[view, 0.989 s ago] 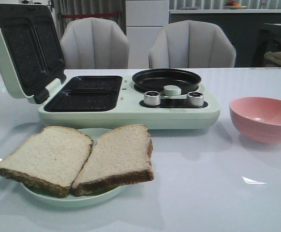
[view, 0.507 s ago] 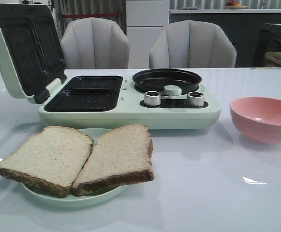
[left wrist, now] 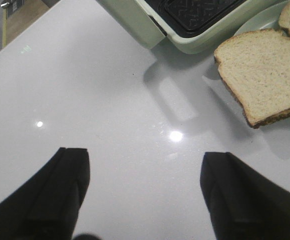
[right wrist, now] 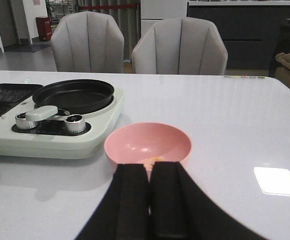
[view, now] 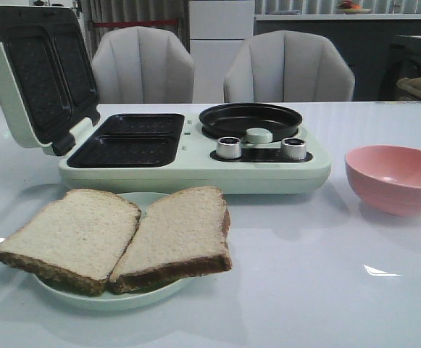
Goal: Make breakfast with bread and shrimp
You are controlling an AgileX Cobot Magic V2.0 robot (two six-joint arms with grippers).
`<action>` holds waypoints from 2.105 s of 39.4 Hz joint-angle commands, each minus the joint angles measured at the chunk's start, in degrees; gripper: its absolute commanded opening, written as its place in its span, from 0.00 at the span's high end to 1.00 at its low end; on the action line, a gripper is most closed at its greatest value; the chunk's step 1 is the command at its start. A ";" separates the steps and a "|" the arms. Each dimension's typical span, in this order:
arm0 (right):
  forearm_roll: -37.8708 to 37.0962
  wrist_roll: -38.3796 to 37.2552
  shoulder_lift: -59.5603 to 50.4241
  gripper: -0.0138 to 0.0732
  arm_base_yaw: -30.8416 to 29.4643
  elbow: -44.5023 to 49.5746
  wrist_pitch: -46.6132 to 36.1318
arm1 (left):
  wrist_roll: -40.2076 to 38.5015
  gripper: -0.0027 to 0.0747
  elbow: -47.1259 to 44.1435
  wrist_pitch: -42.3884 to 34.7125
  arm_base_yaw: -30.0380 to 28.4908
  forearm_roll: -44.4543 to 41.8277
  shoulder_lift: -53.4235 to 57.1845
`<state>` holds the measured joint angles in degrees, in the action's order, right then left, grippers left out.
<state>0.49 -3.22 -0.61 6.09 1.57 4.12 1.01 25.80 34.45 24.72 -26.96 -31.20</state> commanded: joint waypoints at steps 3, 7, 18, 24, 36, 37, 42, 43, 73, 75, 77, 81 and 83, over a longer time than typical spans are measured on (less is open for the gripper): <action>-0.49 0.21 -1.20 0.66 -0.11 -0.97 -4.51 | -5.83 0.29 1.97 -0.96 9.17 -12.03 -4.52; -0.49 0.21 -1.20 0.66 -0.11 -0.97 -4.51 | -6.08 0.29 1.97 1.11 17.02 -15.69 -8.17; -0.49 0.21 -1.20 0.66 -0.11 -0.97 -4.51 | -8.62 0.31 1.97 3.48 30.84 -26.78 -23.25; -0.49 0.21 -1.20 0.66 -0.11 -0.97 -4.51 | -13.71 0.31 1.97 0.88 30.84 -32.17 -30.01; -0.49 0.21 -1.20 0.66 -0.11 -0.97 -4.51 | -20.25 0.30 1.97 -3.89 29.56 -39.42 -40.28; -0.49 0.21 -1.20 0.66 -0.11 -0.97 -4.51 | -20.57 0.30 1.97 -4.04 29.18 -39.39 -40.92; -0.49 0.21 -1.20 0.66 -0.11 -0.97 -4.51 | -21.58 0.30 1.97 -3.92 26.47 -42.51 -44.70; -0.49 0.21 -1.20 0.66 -0.11 -0.97 -4.51 | -22.37 0.30 1.97 -3.92 26.09 -43.27 -45.19; -0.49 0.21 -1.20 0.66 -0.11 -0.97 -4.51 | -24.48 0.30 3.66 -4.30 21.12 -63.85 -54.79; -0.49 0.21 -1.20 0.66 -0.11 -0.97 -4.51 | -24.48 0.30 3.92 -4.69 20.98 -64.61 -55.19; -0.49 0.21 -1.20 0.66 -0.11 -0.97 -4.51 | -24.48 0.30 4.01 -5.34 20.98 -65.20 -55.70; -0.49 0.21 -1.20 0.66 -0.11 -0.97 -4.51 | -24.48 0.30 4.01 -7.05 20.98 -66.79 -56.21; -0.49 0.21 -1.20 0.66 -0.11 -0.97 -4.51 | -24.48 0.30 4.01 -7.00 20.98 -67.62 -56.58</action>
<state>0.49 -3.22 -0.61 6.09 1.57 4.12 -22.72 28.59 26.76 45.71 -92.27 -88.55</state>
